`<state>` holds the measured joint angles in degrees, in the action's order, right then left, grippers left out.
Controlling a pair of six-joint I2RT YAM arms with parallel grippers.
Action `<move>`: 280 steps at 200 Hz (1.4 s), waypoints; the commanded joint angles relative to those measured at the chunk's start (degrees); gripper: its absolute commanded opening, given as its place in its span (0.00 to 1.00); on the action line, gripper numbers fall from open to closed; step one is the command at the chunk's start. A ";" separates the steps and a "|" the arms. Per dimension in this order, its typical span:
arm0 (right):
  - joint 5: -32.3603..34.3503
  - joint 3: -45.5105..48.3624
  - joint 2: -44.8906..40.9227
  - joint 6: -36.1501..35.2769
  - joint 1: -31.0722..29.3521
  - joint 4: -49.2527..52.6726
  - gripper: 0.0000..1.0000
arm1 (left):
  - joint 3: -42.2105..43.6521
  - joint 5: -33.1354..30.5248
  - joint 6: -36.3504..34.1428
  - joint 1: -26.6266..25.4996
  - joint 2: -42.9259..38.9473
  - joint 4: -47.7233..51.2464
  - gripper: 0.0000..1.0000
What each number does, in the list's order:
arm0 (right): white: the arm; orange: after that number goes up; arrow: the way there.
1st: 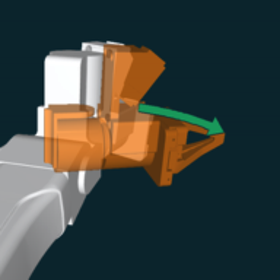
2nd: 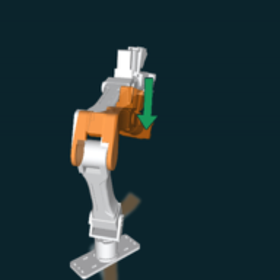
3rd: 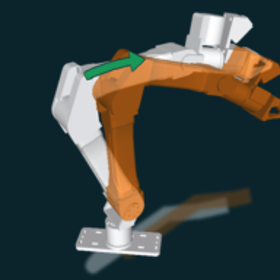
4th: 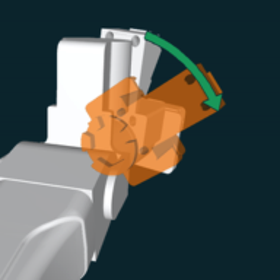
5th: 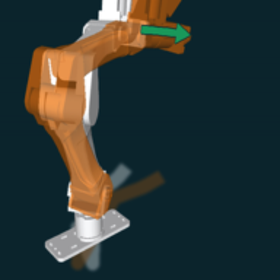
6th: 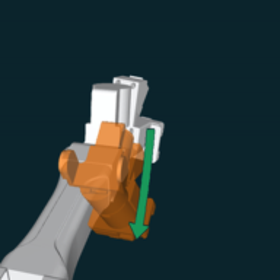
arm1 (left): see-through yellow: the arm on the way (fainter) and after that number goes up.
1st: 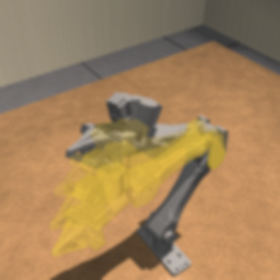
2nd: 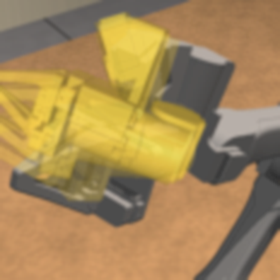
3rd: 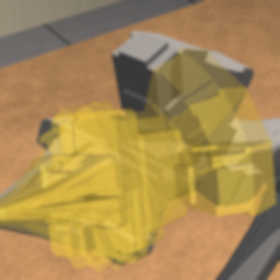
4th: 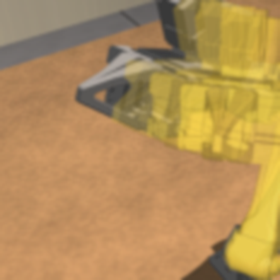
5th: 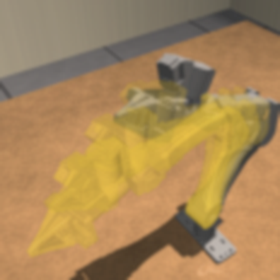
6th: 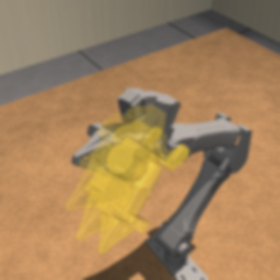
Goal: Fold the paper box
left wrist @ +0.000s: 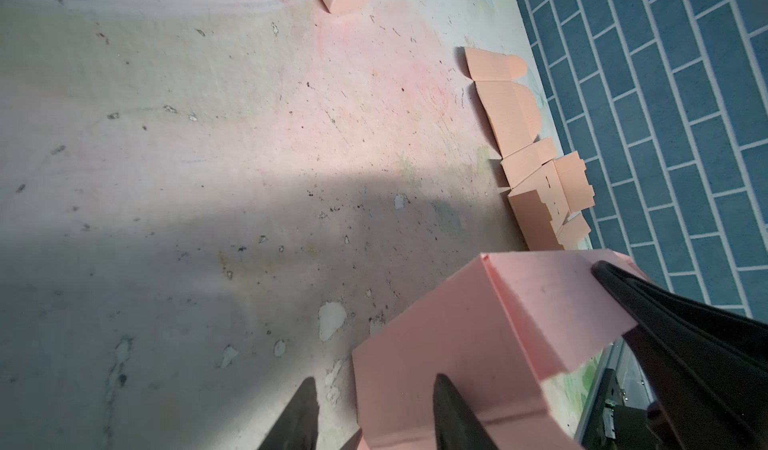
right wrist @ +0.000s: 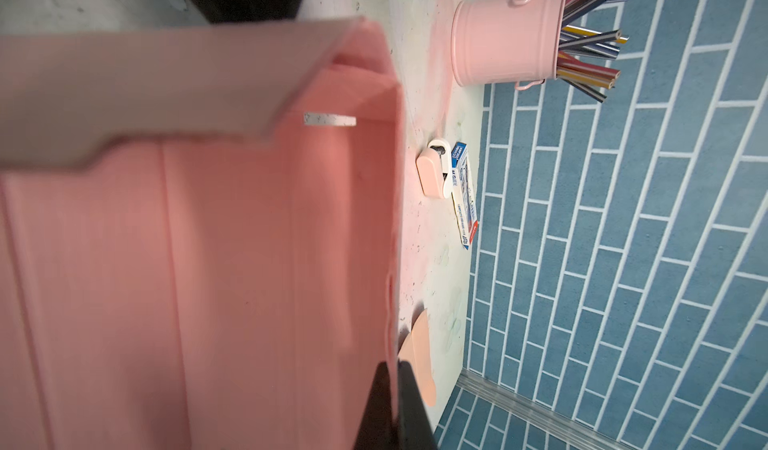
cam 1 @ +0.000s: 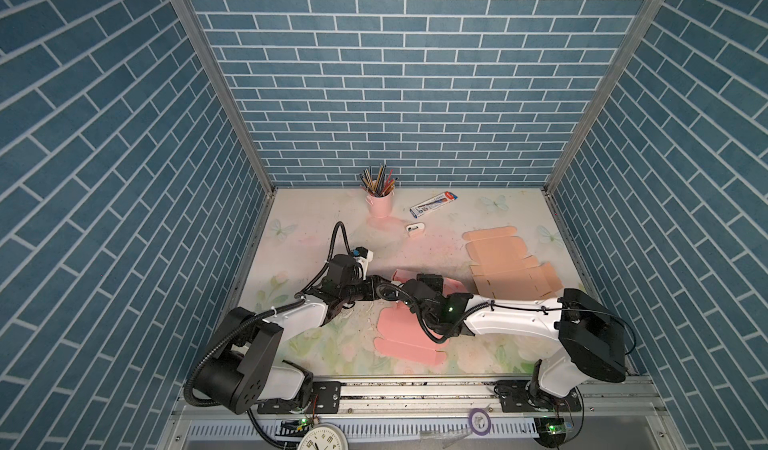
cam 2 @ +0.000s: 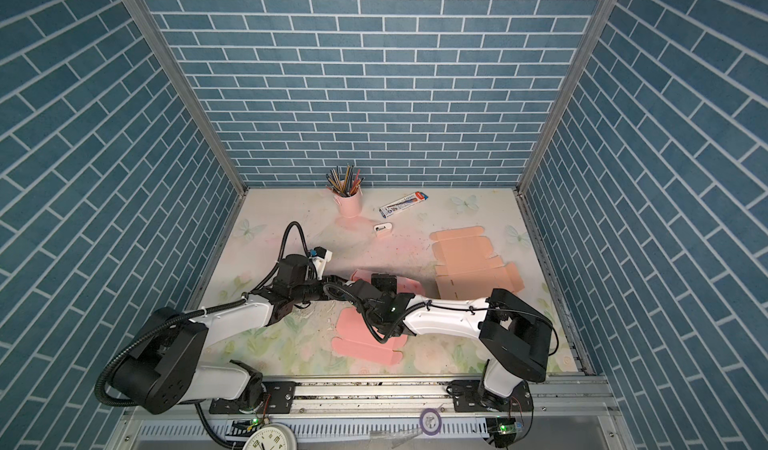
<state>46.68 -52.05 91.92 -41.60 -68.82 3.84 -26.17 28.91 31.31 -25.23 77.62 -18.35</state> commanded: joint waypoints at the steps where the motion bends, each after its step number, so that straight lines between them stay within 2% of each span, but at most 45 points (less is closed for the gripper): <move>1: 2.65 1.86 -1.35 -3.99 -0.61 -3.79 0.00 | 3.02 -1.94 -0.02 -1.33 -2.47 -4.50 0.48; 47: 2.23 3.20 -2.16 -4.63 -1.11 -4.68 0.00 | 9.19 -4.76 -0.93 -3.94 -5.64 -10.83 0.50; 123: 4.08 5.88 -3.63 -6.47 -4.08 -7.98 0.00 | 11.75 -7.68 -3.83 -8.00 -5.60 -17.04 0.50; 236: 4.56 5.83 -3.72 -1.08 -6.64 -3.63 0.00 | 15.96 -13.81 -9.51 -12.72 -5.13 -28.10 0.50; 280: 3.78 5.73 -4.07 0.17 -6.99 -2.24 0.00 | 15.51 -18.76 -10.12 -14.92 -2.90 -30.45 0.45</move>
<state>50.70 -46.48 89.32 -43.29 -75.00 -0.69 -10.85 14.44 22.61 -38.83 73.32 -44.60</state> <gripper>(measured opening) 0.050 0.459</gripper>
